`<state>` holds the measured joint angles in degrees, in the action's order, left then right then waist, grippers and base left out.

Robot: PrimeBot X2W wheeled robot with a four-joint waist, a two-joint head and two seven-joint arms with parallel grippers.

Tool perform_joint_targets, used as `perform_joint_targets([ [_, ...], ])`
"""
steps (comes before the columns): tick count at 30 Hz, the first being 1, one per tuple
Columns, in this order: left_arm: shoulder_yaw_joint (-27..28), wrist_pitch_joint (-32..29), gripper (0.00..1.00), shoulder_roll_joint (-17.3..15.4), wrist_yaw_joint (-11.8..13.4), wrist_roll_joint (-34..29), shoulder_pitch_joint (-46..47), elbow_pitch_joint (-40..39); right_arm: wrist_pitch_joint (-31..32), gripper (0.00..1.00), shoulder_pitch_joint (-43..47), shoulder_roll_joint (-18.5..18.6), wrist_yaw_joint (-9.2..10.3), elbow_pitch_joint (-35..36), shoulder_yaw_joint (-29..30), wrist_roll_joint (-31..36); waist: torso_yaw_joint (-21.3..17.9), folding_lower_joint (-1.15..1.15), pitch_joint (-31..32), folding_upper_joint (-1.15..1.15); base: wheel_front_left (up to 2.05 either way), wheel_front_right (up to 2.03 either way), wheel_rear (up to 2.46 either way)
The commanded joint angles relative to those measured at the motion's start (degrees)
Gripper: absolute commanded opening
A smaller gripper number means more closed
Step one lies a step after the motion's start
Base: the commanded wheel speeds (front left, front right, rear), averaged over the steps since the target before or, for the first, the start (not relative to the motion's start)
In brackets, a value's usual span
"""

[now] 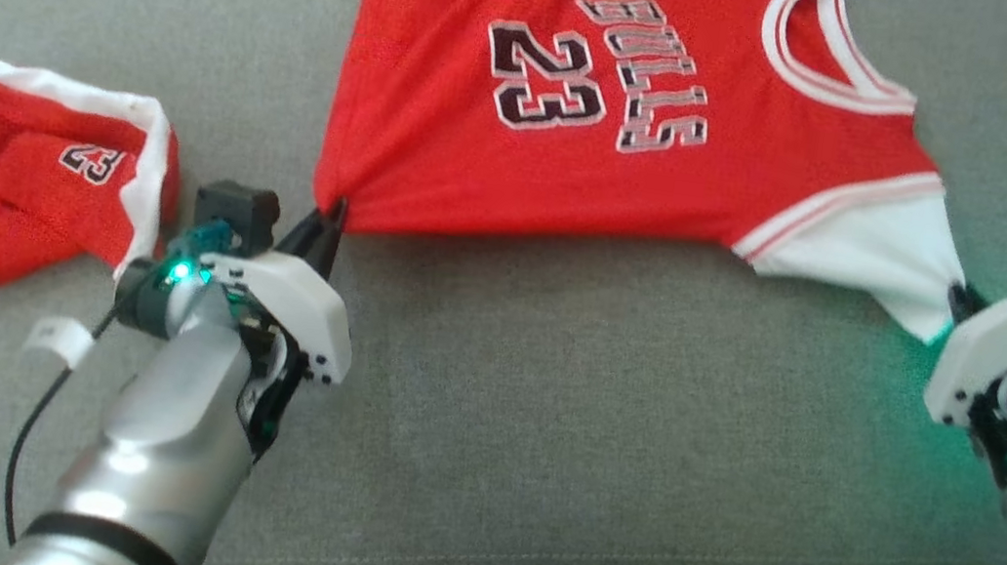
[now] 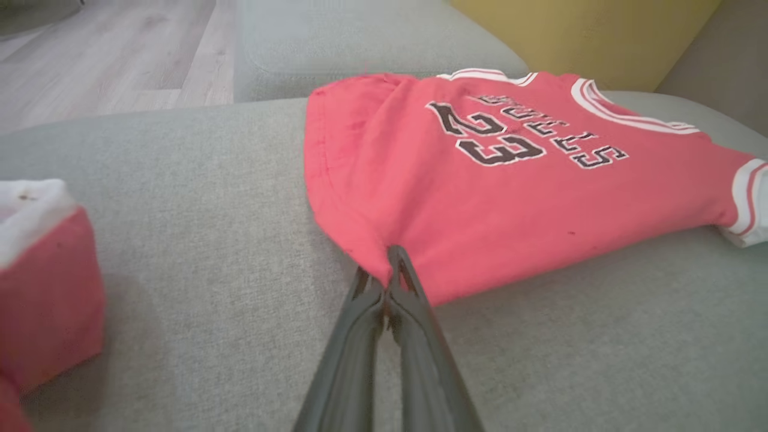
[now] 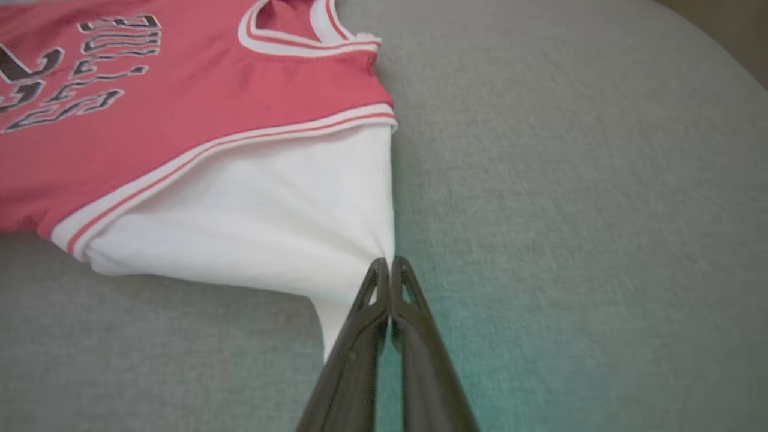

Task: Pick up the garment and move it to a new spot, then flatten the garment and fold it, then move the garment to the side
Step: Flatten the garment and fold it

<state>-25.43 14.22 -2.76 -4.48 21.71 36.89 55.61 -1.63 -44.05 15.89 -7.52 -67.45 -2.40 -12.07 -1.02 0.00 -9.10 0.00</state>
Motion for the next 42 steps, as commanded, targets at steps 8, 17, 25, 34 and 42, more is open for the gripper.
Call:
perform_joint_targets([
  [8, 2.08, 0.77, 0.00, -1.87, 1.00, -2.57, -5.31, -6.90, 20.02, 0.00, 5.14, 5.42, 0.03, 4.11, -9.68, -9.20, 0.73, 0.00, 4.62, 0.00, 0.00, 0.00, 0.00],
  [17, 1.47, 0.77, 0.00, -2.23, 0.28, -4.07, -11.64, -9.39, 36.58, 0.00, 13.70, 12.79, 0.03, 16.92, -15.78, -20.97, 0.51, 0.00, 7.92, 0.00, 0.00, 0.00, 0.00],
  [25, 0.11, 0.70, 0.00, -2.88, -0.95, -3.72, -16.83, -9.05, 47.91, 0.00, 21.81, 18.87, 0.03, 29.45, -15.98, -27.51, 0.82, 0.00, 10.37, 0.00, 0.00, 0.00, 0.00],
  [34, -0.47, -0.32, 0.00, -4.71, -1.58, -1.90, -21.96, -13.19, 58.41, 0.00, 31.75, 24.85, 0.03, 43.35, -11.92, -31.32, 1.64, 0.00, 12.22, 0.00, 0.00, 0.00, 0.00],
  [42, -2.92, -5.23, 0.00, -6.29, -2.15, -1.05, -25.97, -20.24, 60.27, 0.00, 36.75, 22.58, 0.03, 52.52, -3.18, -28.58, 2.23, 0.00, 12.19, 0.00, 0.00, 0.00, 0.00],
])
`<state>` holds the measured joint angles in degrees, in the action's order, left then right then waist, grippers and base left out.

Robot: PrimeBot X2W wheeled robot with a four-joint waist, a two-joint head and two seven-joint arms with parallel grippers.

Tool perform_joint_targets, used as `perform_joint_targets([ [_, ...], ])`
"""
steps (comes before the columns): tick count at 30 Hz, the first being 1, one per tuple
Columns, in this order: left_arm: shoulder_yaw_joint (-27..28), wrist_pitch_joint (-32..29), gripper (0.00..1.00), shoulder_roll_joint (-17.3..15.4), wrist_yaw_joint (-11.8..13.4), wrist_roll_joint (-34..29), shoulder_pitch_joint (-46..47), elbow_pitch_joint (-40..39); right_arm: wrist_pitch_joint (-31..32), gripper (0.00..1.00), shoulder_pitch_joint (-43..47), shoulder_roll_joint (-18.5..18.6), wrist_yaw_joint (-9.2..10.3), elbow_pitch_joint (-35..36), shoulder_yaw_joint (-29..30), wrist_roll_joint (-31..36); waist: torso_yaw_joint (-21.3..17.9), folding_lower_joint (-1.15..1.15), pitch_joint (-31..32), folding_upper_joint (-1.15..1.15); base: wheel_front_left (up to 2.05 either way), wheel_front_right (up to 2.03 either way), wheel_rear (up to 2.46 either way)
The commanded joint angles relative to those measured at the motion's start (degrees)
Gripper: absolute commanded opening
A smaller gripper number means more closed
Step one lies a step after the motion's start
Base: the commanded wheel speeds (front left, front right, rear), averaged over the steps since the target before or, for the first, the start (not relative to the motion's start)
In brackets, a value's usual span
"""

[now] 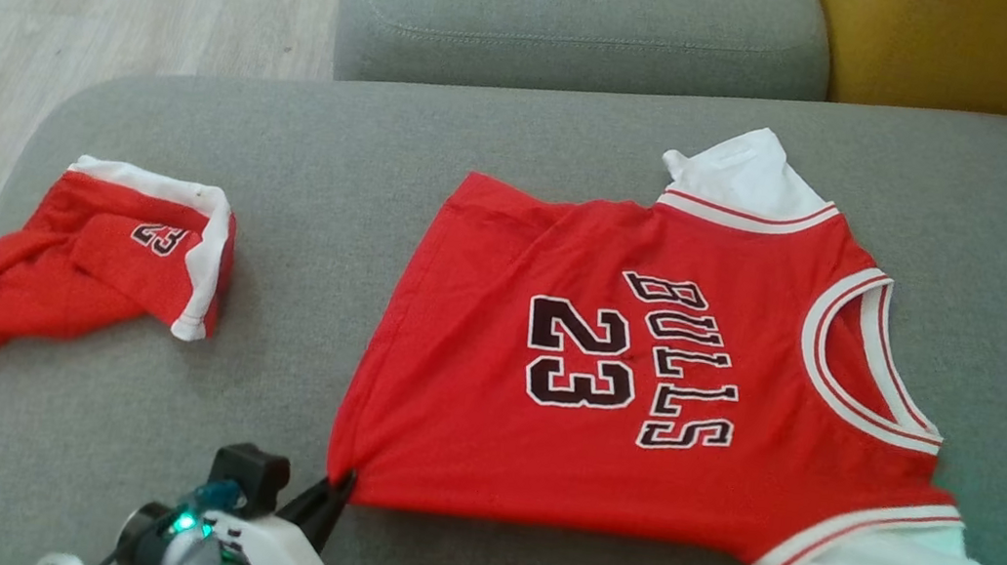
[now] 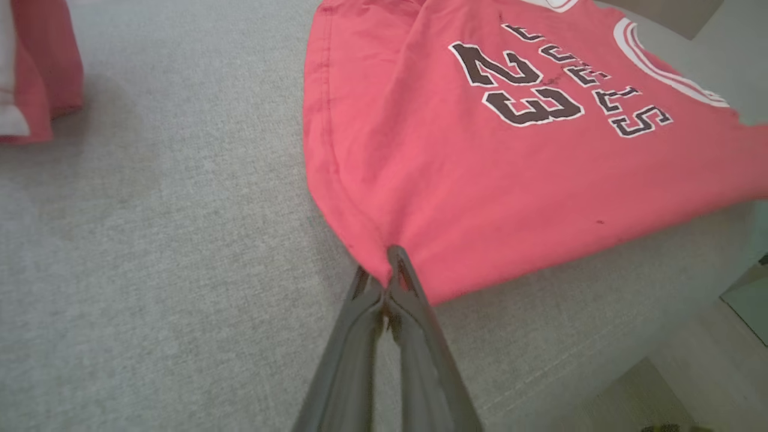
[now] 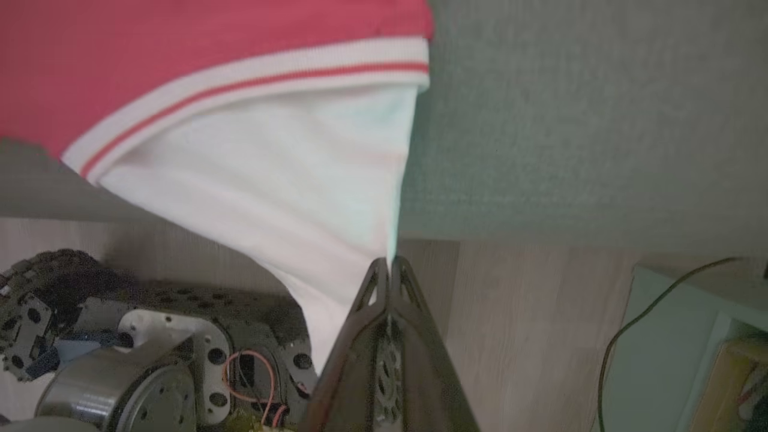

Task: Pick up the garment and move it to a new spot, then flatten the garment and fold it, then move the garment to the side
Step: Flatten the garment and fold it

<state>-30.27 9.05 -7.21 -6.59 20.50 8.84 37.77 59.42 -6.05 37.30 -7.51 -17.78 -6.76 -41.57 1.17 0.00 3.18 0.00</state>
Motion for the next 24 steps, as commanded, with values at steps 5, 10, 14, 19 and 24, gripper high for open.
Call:
perform_joint_targets([
  [5, 3.06, -0.79, 0.00, -2.92, 1.06, 0.92, 2.52, -8.09, -4.45, 0.00, -2.55, -2.79, 0.02, 6.68, 4.50, 3.47, 0.04, 0.00, -0.71, 0.00, 0.00, 0.00, 0.00],
  [10, 3.89, -3.35, 0.00, -2.91, 2.06, 1.97, 4.20, -13.53, -8.71, 0.00, -5.58, -4.31, 0.02, 7.27, 4.01, 6.17, 0.03, 0.00, -2.07, 0.00, 0.00, 0.00, 0.00],
  [14, 3.21, -5.12, 0.00, -3.48, 2.49, 1.00, 5.76, -15.06, -11.96, 0.00, -8.60, -5.07, 0.02, 6.00, 2.93, 7.22, 0.06, 0.00, -3.28, 0.00, 0.00, 0.00, 0.00],
  [19, 3.05, -7.35, 0.00, -3.34, 2.74, 0.95, 8.96, -16.19, -17.56, 0.00, -15.19, -6.06, 0.02, 2.04, 1.27, 8.70, 0.24, 0.00, -6.74, 0.00, 0.00, 0.00, 0.00],
  [24, 3.65, -8.18, 0.00, -2.66, 3.54, 1.15, 12.66, -14.21, -22.22, 0.00, -21.08, -6.54, 0.02, -4.22, 0.40, 10.74, 0.69, 0.00, -9.83, 0.00, 0.00, 0.00, 0.00],
])
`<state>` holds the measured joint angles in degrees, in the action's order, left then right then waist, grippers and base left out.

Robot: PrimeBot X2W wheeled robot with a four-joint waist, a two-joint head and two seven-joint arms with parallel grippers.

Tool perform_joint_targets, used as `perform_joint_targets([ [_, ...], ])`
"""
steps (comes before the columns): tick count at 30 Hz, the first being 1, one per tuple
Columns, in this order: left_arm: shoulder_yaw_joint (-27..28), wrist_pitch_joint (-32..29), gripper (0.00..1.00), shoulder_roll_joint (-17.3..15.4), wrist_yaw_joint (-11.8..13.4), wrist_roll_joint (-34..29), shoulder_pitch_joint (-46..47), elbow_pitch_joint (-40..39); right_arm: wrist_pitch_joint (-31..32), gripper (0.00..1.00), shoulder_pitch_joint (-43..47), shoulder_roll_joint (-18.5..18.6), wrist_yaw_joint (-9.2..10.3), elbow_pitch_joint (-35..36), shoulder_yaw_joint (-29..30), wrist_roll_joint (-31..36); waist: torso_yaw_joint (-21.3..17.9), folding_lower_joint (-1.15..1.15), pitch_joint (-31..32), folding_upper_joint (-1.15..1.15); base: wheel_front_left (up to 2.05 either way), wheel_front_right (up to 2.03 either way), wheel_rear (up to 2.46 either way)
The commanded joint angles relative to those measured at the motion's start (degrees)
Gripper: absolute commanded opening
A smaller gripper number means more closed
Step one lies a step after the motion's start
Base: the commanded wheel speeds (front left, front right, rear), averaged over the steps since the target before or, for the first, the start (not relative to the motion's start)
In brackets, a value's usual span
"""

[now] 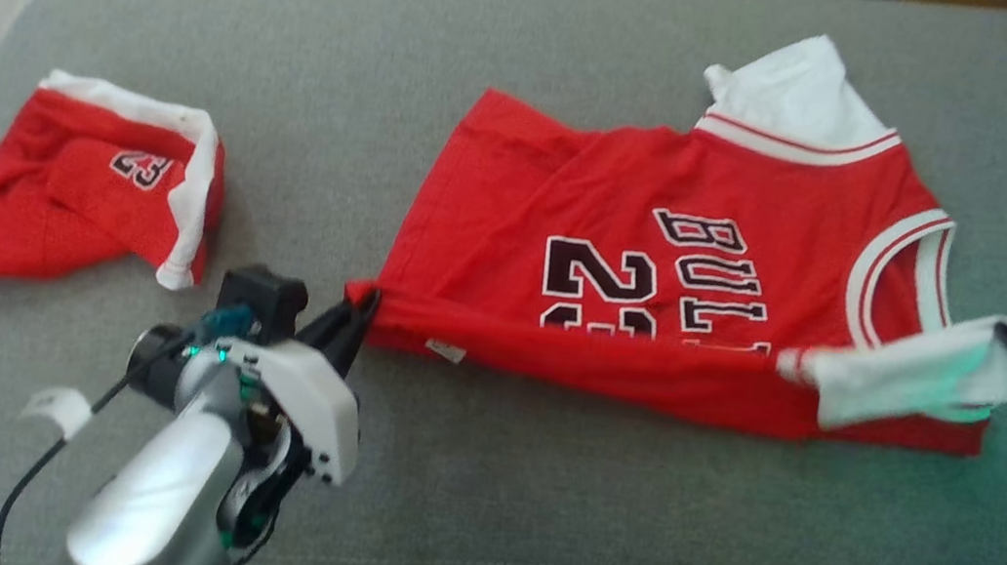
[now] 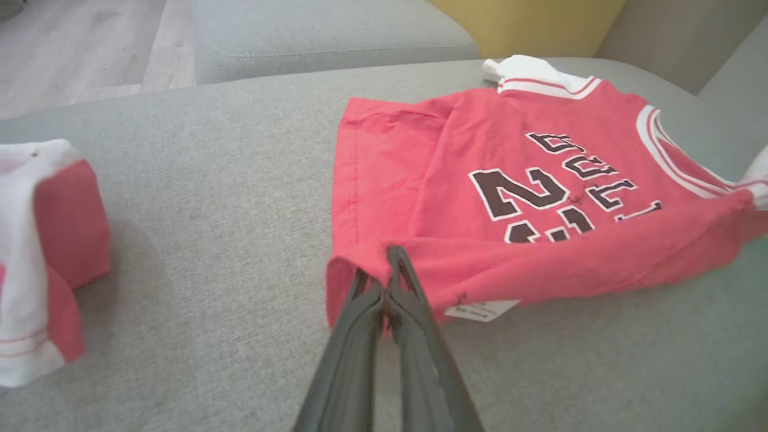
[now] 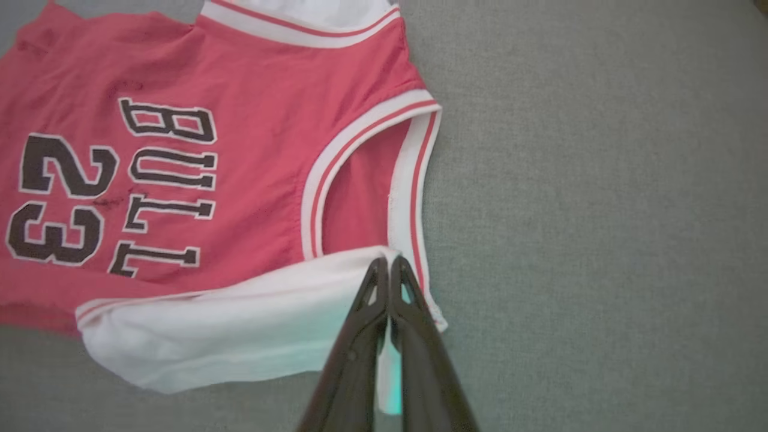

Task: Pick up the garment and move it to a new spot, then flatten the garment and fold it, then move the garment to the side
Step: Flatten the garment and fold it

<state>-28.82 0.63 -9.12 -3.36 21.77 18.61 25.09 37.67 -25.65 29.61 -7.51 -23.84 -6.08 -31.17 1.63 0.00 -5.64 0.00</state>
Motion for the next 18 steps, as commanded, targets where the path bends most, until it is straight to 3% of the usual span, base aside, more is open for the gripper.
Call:
perform_joint_targets([
  [1, 2.18, 0.21, 0.00, -0.54, 0.37, -0.15, 3.61, -0.98, -1.38, 0.00, -2.50, 1.09, 0.02, 0.63, -0.54, 0.93, 0.26, 0.00, -1.61, 0.00, 0.00, 0.00, 0.00],
  [10, 0.98, 2.05, 0.00, 1.50, -0.05, -0.82, 9.69, 4.96, -8.62, 0.00, -10.87, -0.32, 0.02, -9.27, -3.25, 2.93, -0.09, 0.00, -6.17, 0.00, 0.00, 0.00, 0.00],
  [18, -0.74, 3.91, 0.00, 3.64, -0.73, -0.95, 13.93, 10.56, -11.14, 0.00, -14.74, -0.75, 0.02, -16.52, -4.44, 5.72, -0.23, 0.00, -8.19, 0.00, 0.00, 0.00, 0.00],
])
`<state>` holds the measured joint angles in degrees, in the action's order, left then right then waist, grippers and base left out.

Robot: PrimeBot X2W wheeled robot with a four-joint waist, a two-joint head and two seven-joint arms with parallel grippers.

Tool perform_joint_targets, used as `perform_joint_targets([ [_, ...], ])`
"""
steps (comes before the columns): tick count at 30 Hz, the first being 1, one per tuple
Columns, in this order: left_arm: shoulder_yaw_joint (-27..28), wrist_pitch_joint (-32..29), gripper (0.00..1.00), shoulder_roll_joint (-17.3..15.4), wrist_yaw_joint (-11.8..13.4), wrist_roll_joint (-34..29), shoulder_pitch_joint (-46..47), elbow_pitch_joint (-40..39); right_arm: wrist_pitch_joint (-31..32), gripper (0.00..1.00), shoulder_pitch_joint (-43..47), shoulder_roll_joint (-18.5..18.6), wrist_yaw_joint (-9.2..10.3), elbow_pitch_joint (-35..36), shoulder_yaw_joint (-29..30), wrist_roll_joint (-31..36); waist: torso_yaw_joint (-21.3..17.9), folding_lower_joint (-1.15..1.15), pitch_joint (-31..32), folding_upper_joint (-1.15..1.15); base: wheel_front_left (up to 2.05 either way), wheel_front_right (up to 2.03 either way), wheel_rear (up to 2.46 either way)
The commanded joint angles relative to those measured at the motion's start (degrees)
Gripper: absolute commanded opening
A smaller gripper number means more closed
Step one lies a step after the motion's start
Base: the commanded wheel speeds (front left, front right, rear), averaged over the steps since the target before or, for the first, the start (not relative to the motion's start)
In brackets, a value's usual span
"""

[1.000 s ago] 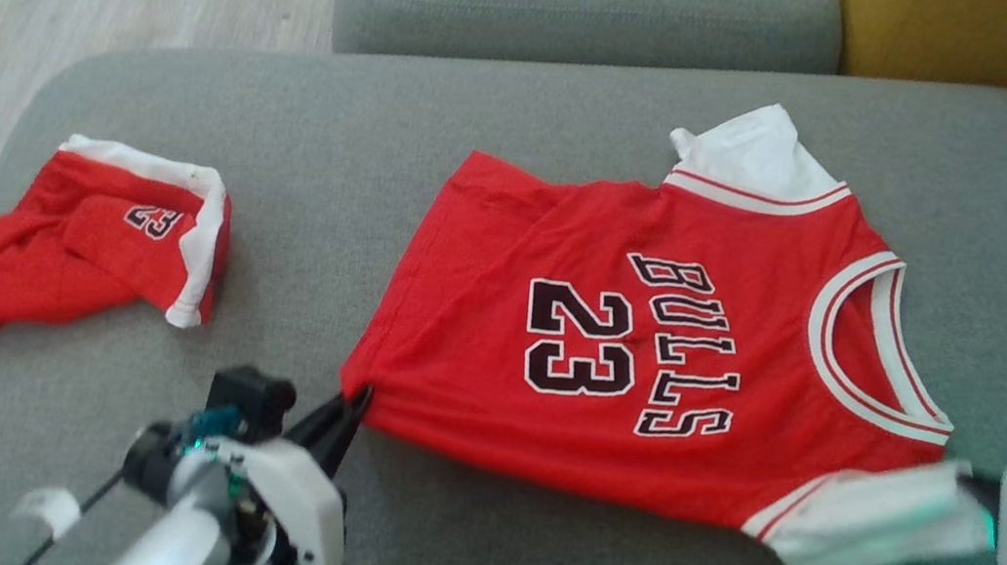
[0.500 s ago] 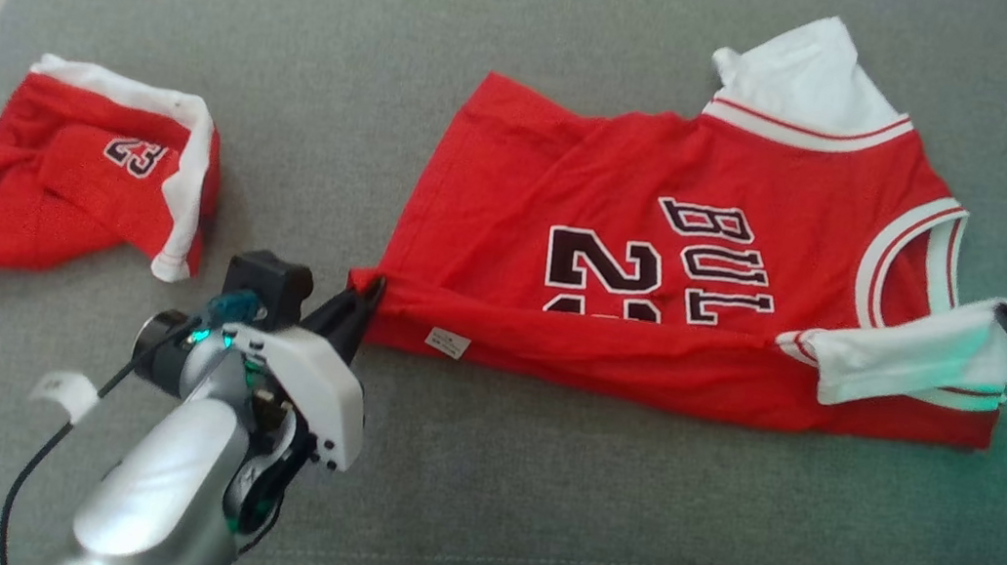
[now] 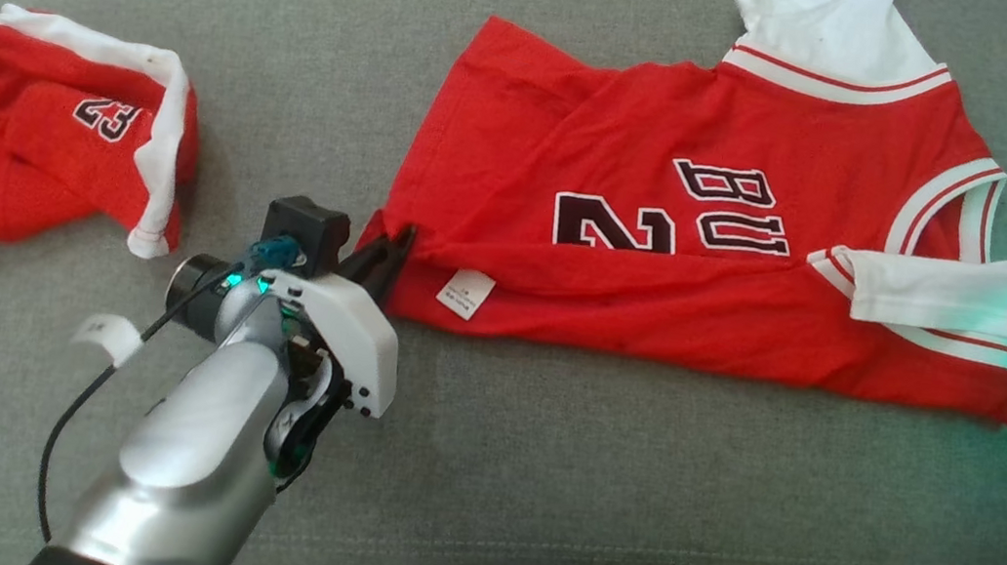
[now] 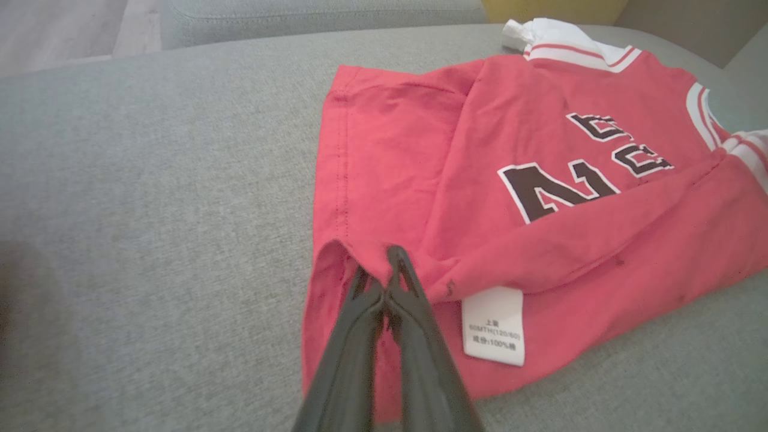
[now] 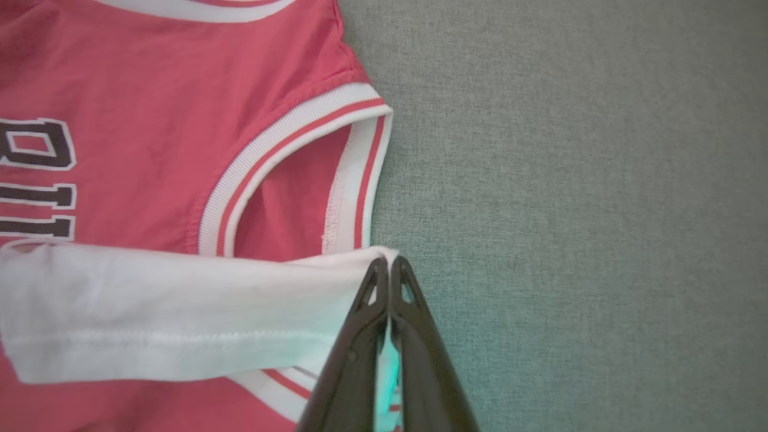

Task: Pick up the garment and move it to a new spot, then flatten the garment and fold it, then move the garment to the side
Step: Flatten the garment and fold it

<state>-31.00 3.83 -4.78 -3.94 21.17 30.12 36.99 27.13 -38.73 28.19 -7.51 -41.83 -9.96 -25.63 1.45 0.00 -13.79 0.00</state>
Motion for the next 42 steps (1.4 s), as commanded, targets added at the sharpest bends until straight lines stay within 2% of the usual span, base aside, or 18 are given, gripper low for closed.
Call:
perform_joint_targets([
  [1, 1.29, 1.03, 0.00, -0.53, -0.17, -0.32, 2.76, -0.65, -0.80, 0.00, -2.02, 0.38, 0.02, 0.98, -0.81, 0.01, -0.13, 0.00, -0.12, 0.00, 0.00, 0.00, 0.00],
  [2, 1.22, 1.34, 0.09, -0.38, -0.12, -0.28, 3.08, 0.03, -0.97, 0.00, -2.39, 0.04, 0.02, 0.53, -1.03, -0.27, -0.20, 0.00, -0.21, 0.00, 0.00, 0.00, 0.00],
  [3, 1.36, 1.81, 0.79, -0.24, 0.29, -0.23, 3.39, 0.68, -1.60, 0.44, -2.80, -0.22, 0.02, 0.34, -1.23, -0.44, -0.28, 0.00, -0.31, 0.00, 0.00, 0.00, 0.00],
  [4, 1.57, 2.47, 1.00, -0.11, 0.83, -0.21, 3.74, 1.29, -2.34, 1.00, -3.21, -0.49, 0.02, 0.06, -1.21, -0.70, -0.33, 0.00, -0.38, 0.00, 0.00, 0.00, 0.00],
  [8, 3.23, 6.28, 1.00, 0.52, 3.34, 0.80, 4.45, 3.31, -5.90, 1.00, -3.92, -0.80, 0.02, -0.42, -2.36, -1.33, -0.32, 0.00, 0.18, 0.00, 0.00, 0.00, 0.00],
  [13, 6.63, 9.91, 1.00, 1.27, 6.24, 4.05, 3.14, 2.98, -14.75, 1.00, -3.70, -1.18, 0.02, -1.01, -0.58, -0.50, -0.49, 0.00, 2.36, 0.00, 0.00, 0.00, 0.00],
  [15, 7.38, 10.33, 1.00, 1.37, 6.74, 4.71, 2.51, 2.42, -16.85, 1.00, -3.43, -1.34, 0.02, -1.01, -0.07, 0.30, -0.60, 0.00, 2.89, 0.00, 0.00, 0.00, 0.00],
  [17, 8.82, 10.84, 1.00, 1.53, 7.42, 6.01, 0.73, 0.86, -21.66, 1.00, -2.39, -1.43, 0.02, -0.70, 0.40, 3.65, -0.92, 0.00, 4.13, 0.00, 0.00, 0.00, 0.00],
  [22, 13.12, 11.13, 1.00, 1.76, 9.39, 7.51, -6.12, -6.37, -31.32, 1.00, 2.77, -5.45, 0.02, 1.50, 5.79, 6.67, -1.91, 0.00, 7.51, 0.00, 0.00, 0.00, 0.00],
  [27, 16.61, 11.15, 1.00, 1.87, 10.67, 7.01, -14.38, -13.87, -37.96, 1.00, 11.27, -10.84, 0.02, 7.50, 13.80, 11.74, -3.34, 0.00, 10.04, 0.00, 0.00, 0.00, 0.00],
  [31, 17.31, 11.16, 1.00, 1.89, 11.28, 7.19, -20.18, -17.15, -40.05, 1.00, 20.73, -17.46, 0.02, 14.90, 18.20, 18.13, -5.16, 0.00, 11.48, 0.00, 0.00, 0.00, 0.00],
  [34, 17.44, 11.16, 1.00, 1.89, 11.44, 6.81, -22.62, -17.49, -40.66, 1.00, 26.41, -22.06, 0.02, 20.96, 20.81, 20.24, -6.70, 0.00, 12.13, 0.00, 0.00, 0.00, 0.00],
  [37, 17.22, 11.16, 1.00, 1.90, 10.36, 7.35, -23.29, -17.57, -40.03, 1.00, 29.71, -24.04, 0.02, 25.66, 20.64, 20.67, -8.53, 0.00, 12.18, 0.00, 0.00, 0.00, 0.00],
  [42, 18.18, 11.16, 1.00, 1.90, 11.03, 7.29, -22.14, -14.82, -37.98, 1.00, 31.69, -25.03, 0.02, 30.28, 19.45, 20.75, -11.10, 0.00, 11.39, 0.00, 0.00, 0.00, 0.00],
])
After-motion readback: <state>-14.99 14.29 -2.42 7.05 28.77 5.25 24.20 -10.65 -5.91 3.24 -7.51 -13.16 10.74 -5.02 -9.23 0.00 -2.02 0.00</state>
